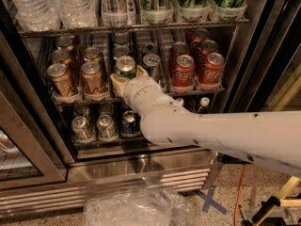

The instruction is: Pick green can from middle shelf of fridge

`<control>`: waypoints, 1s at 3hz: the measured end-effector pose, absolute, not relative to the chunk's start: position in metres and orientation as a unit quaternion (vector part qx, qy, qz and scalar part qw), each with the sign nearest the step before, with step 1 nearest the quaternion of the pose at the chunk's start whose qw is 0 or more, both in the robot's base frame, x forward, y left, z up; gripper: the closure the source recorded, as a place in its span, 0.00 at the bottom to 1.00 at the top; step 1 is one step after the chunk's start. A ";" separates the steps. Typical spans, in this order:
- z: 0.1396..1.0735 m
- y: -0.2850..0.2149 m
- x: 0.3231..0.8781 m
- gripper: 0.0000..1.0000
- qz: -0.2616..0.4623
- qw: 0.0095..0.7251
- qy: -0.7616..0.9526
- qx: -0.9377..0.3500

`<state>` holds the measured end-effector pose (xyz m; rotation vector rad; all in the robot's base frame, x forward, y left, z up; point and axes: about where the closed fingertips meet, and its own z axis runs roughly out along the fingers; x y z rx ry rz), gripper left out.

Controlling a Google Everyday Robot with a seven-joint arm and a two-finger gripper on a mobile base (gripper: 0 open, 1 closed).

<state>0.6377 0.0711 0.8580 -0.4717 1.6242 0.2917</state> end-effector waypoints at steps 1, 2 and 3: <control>0.880 0.065 0.629 1.00 0.127 0.677 0.695 -0.207; 0.896 0.062 0.621 1.00 0.125 0.692 0.678 -0.212; 0.901 0.056 0.607 1.00 0.119 0.697 0.672 -0.221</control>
Offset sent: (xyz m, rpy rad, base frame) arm -0.0256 -0.0143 0.0500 0.0157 -0.1514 0.0133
